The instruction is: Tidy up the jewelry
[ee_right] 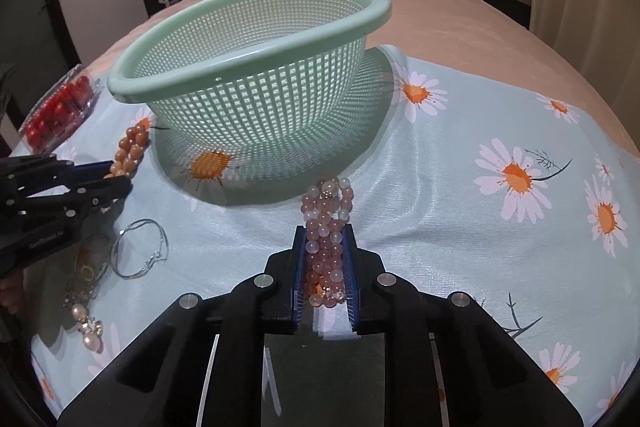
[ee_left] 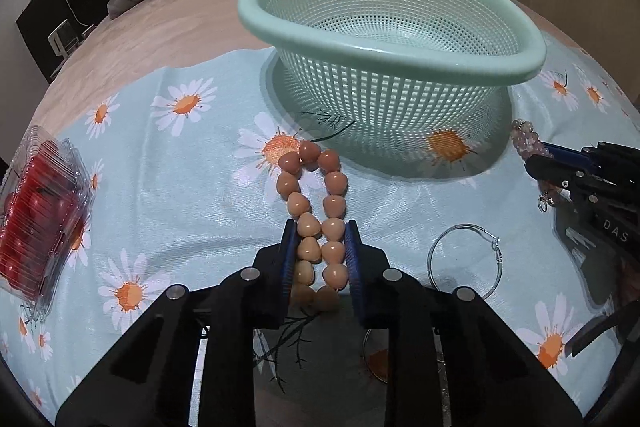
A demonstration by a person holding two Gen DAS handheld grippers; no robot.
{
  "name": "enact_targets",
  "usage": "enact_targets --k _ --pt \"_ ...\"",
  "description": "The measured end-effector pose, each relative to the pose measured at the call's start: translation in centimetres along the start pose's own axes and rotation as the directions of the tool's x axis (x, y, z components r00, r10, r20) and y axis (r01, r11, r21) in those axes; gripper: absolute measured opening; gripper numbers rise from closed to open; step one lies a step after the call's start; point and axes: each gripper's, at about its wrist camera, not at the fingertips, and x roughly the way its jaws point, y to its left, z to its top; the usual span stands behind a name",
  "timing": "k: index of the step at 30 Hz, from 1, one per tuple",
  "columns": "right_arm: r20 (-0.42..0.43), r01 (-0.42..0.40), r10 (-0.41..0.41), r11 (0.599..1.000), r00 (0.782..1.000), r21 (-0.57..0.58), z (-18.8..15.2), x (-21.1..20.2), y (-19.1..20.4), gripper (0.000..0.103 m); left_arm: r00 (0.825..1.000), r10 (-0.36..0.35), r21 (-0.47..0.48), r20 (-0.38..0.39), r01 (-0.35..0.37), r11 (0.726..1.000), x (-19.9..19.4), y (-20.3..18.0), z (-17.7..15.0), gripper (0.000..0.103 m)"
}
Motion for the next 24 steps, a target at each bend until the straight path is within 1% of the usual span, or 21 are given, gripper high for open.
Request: enact_targets --k 1,3,7,8,9,13,19,22,24 --pt "-0.002 -0.027 0.027 1.000 1.000 0.008 0.1 -0.4 0.0 0.011 1.000 -0.011 -0.009 -0.005 0.011 1.000 -0.3 -0.1 -0.1 0.024" --pt "0.002 -0.047 0.047 0.999 0.999 0.006 -0.1 -1.5 0.2 0.011 0.999 -0.033 -0.033 -0.022 0.033 0.999 -1.0 0.1 -0.2 0.024" --pt "0.017 -0.067 0.067 0.998 0.998 -0.019 -0.1 -3.9 0.7 0.011 1.000 -0.021 -0.026 -0.012 0.021 0.999 -3.2 -0.6 -0.8 0.024" --pt "0.025 -0.066 0.067 0.998 0.997 -0.023 0.0 -4.6 0.9 0.011 1.000 -0.015 -0.019 -0.001 0.015 1.000 -4.0 -1.0 -0.9 0.022" --pt "0.033 -0.070 0.071 0.997 0.997 -0.022 0.3 -5.3 1.0 0.011 1.000 -0.008 -0.014 0.011 0.009 1.000 -4.8 -1.1 -0.9 0.001" --pt "0.077 -0.066 0.069 0.997 0.995 -0.041 1.1 -7.9 1.4 0.011 0.998 0.036 0.003 0.055 -0.036 0.999 -7.9 -1.4 -0.9 0.001" --pt "0.113 -0.054 0.063 0.995 0.992 -0.080 2.2 -10.8 2.2 0.011 0.990 0.051 0.025 0.130 -0.054 0.998 -12.0 -1.9 -0.7 0.001" --pt "0.128 -0.057 0.069 0.994 0.989 -0.098 2.6 -11.9 2.8 0.011 0.985 0.059 0.039 0.162 -0.066 0.997 -13.0 -0.8 0.1 0.001" --pt "0.139 -0.058 0.073 0.992 0.988 -0.109 2.7 -12.6 3.2 0.011 0.983 0.064 0.040 0.173 -0.072 0.997 -13.7 -0.8 0.3 0.001"
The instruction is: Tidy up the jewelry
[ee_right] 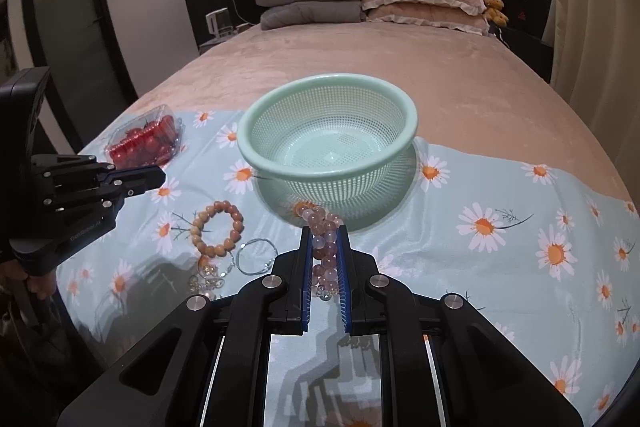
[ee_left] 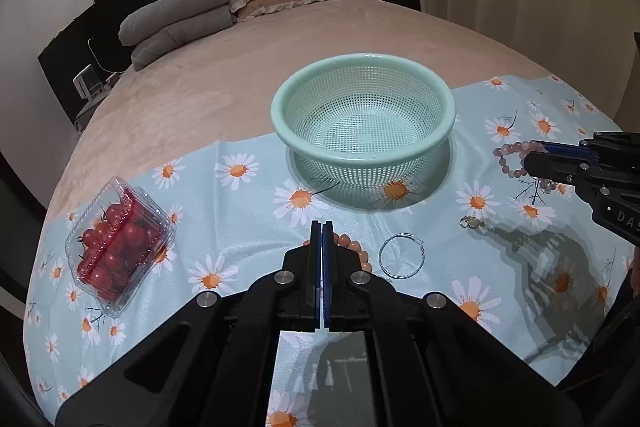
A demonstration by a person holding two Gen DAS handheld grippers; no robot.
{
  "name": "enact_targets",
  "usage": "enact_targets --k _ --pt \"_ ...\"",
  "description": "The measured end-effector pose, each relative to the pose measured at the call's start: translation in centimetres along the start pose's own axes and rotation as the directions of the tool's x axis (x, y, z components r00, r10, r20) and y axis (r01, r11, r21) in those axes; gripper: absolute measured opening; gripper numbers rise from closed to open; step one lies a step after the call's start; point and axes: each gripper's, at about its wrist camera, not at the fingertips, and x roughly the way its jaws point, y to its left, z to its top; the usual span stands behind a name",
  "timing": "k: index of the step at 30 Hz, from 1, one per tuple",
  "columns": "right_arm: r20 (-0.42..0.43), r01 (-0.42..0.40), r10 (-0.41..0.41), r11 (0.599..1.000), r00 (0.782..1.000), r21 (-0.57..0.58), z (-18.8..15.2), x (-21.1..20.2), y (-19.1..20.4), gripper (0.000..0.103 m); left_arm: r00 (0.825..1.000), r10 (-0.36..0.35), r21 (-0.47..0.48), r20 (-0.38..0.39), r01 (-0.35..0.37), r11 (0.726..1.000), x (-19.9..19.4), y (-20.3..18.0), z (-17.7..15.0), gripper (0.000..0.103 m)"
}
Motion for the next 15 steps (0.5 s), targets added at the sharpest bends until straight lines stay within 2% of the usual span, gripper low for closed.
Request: enact_targets --k 12,15 --pt "0.052 -0.013 0.014 1.000 0.999 -0.026 1.1 -2.1 0.6 0.011 0.999 0.021 0.001 0.024 -0.021 1.000 -0.9 1.5 1.0 0.001" --pt "0.057 -0.015 0.016 1.000 0.998 -0.025 1.1 -2.3 0.4 0.011 1.000 0.024 0.003 0.010 -0.024 1.000 -0.4 1.6 1.0 0.001"
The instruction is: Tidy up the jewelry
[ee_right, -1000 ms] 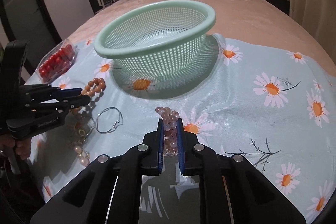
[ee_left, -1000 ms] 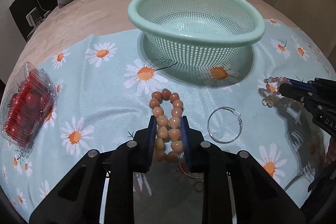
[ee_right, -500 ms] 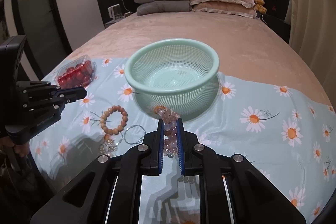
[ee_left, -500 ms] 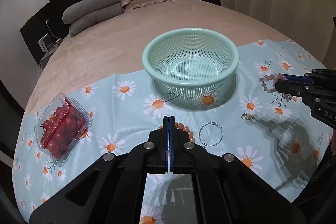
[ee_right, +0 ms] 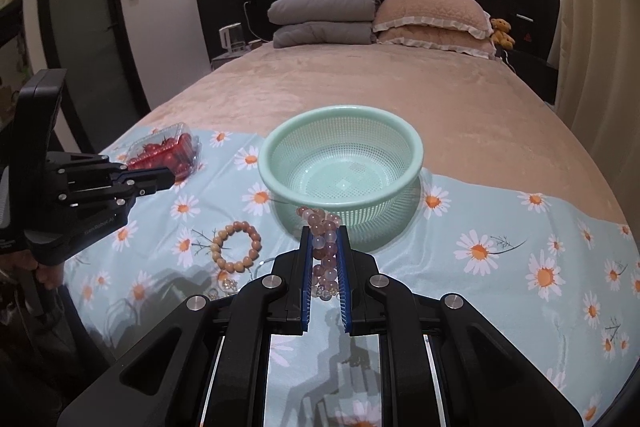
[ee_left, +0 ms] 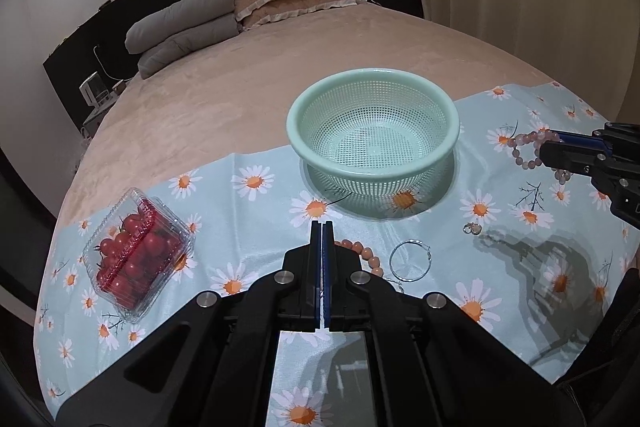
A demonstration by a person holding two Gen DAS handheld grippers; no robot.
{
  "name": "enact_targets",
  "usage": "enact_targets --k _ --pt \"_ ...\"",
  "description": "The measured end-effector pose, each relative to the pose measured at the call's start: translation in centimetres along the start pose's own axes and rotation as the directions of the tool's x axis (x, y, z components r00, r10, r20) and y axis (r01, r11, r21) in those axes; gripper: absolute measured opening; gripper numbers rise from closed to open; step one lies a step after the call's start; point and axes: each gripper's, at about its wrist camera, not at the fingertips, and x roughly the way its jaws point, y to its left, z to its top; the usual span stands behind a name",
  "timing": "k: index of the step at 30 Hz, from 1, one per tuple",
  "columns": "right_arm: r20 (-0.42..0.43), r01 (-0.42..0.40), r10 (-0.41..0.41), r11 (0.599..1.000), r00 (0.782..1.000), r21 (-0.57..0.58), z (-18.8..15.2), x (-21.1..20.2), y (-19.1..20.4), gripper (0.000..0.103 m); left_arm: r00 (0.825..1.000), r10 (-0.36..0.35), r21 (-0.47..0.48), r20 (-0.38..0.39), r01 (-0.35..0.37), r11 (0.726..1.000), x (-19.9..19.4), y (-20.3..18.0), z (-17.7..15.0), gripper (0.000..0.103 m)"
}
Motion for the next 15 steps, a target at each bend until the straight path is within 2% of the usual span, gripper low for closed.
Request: enact_targets --k 4,7,8,9,11,15 --pt "-0.009 -0.007 0.007 1.000 1.000 0.003 -0.4 0.2 -0.2 0.011 0.999 -0.014 -0.008 -0.046 0.014 1.000 1.9 -0.1 -0.6 0.001" --pt "-0.018 -0.005 0.005 1.000 1.000 -0.002 -0.5 0.6 -0.4 0.011 0.996 -0.030 -0.015 -0.079 0.029 0.999 3.4 -0.1 -0.9 0.008" --pt "-0.021 -0.008 0.008 1.000 1.000 -0.001 -0.5 0.7 -0.5 0.011 0.996 -0.033 -0.019 -0.087 0.032 0.999 3.9 0.0 -1.1 0.017" --pt "-0.023 -0.009 0.009 1.000 1.000 0.000 -0.6 0.9 -0.5 0.011 0.995 -0.033 -0.024 -0.095 0.031 0.999 4.5 0.1 -1.2 0.031" --pt "-0.030 -0.011 0.011 1.000 0.999 0.002 -0.7 1.2 -0.7 0.011 0.994 -0.026 -0.026 -0.104 0.023 0.999 5.4 0.2 -1.4 0.043" --pt "-0.046 -0.016 0.016 1.000 0.999 0.003 -1.0 2.2 -1.0 0.011 0.990 -0.027 -0.024 -0.139 0.024 0.999 7.5 0.4 -1.6 0.046"
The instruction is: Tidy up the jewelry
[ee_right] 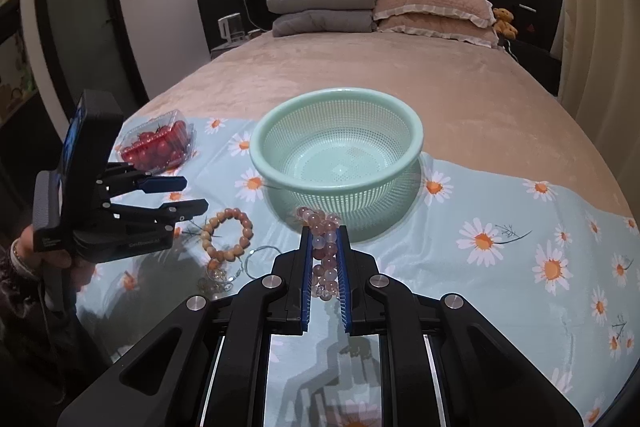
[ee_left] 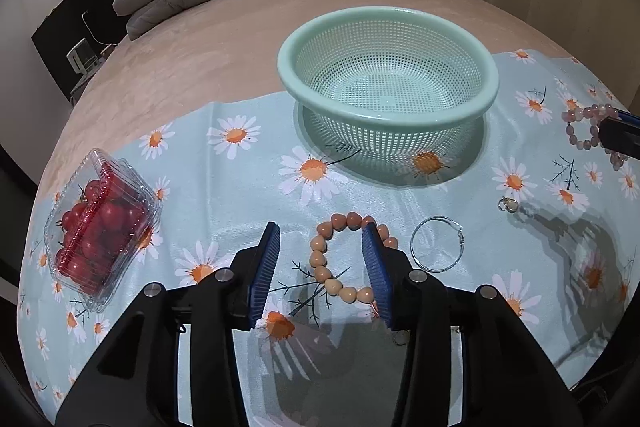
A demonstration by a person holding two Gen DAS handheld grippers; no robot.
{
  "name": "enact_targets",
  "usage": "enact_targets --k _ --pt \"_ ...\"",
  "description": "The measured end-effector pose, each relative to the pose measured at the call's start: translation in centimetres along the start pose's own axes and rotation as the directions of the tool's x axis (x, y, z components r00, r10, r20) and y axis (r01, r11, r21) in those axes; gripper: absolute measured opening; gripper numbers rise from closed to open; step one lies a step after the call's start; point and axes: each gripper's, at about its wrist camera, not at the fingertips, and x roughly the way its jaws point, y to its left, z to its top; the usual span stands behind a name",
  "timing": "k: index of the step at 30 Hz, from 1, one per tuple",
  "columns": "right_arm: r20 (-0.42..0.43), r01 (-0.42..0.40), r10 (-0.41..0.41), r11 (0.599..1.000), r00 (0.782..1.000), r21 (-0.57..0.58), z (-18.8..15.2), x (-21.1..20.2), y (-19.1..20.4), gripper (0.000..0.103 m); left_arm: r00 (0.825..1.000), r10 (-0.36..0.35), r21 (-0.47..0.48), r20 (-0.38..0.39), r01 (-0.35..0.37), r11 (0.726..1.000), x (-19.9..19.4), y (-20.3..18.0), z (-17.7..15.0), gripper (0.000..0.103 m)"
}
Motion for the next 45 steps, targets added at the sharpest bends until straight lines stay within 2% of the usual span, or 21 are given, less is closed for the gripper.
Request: enact_targets --k 14,16,17,18,20,23,33,37,39,45 --pt "-0.032 -0.015 0.016 1.000 0.999 0.007 -0.2 2.6 -0.7 0.011 0.992 -0.048 -0.008 -0.115 0.048 0.999 6.6 0.8 -0.8 0.049" --pt "-0.034 -0.016 0.016 1.000 0.999 0.010 -0.3 2.7 -0.7 0.011 0.992 -0.071 -0.014 -0.106 0.070 0.997 6.6 1.0 -0.9 0.041" --pt "-0.036 -0.016 0.017 1.000 0.999 0.011 -0.3 2.8 -0.8 0.011 0.991 -0.083 -0.012 -0.107 0.083 0.997 6.7 1.0 -0.9 0.017" --pt "-0.037 -0.014 0.015 1.000 0.999 0.012 -0.3 2.8 -0.8 0.011 0.989 -0.094 -0.013 -0.112 0.093 0.996 6.7 1.0 -0.8 0.012" --pt "-0.037 -0.015 0.015 1.000 0.999 0.013 -0.4 2.8 -0.8 0.011 0.989 -0.089 0.000 -0.117 0.089 0.996 6.6 0.9 -0.8 0.012" --pt "-0.032 -0.013 0.013 1.000 0.999 0.006 -0.3 2.4 -0.8 0.011 0.984 -0.125 -0.027 -0.126 0.122 0.992 6.3 1.1 -0.7 0.012" --pt "0.009 -0.023 0.023 0.999 1.000 -0.024 0.8 0.5 -0.5 0.011 0.995 -0.081 0.028 -0.056 0.083 0.996 1.8 0.9 1.0 0.012" --pt "0.032 -0.024 0.025 0.999 0.999 -0.036 1.7 0.1 -0.5 0.011 0.998 -0.070 0.057 -0.007 0.070 0.996 -0.5 0.9 2.5 0.012" --pt "0.044 -0.028 0.030 0.999 0.999 -0.045 2.2 -0.1 -0.5 0.011 0.999 -0.041 0.065 0.024 0.039 0.997 -1.5 0.9 3.3 0.012" --pt "0.069 -0.028 0.032 0.998 0.997 -0.057 3.8 -0.2 -0.6 0.011 0.995 -0.015 0.102 0.099 0.005 0.995 -4.1 0.9 6.8 0.012"
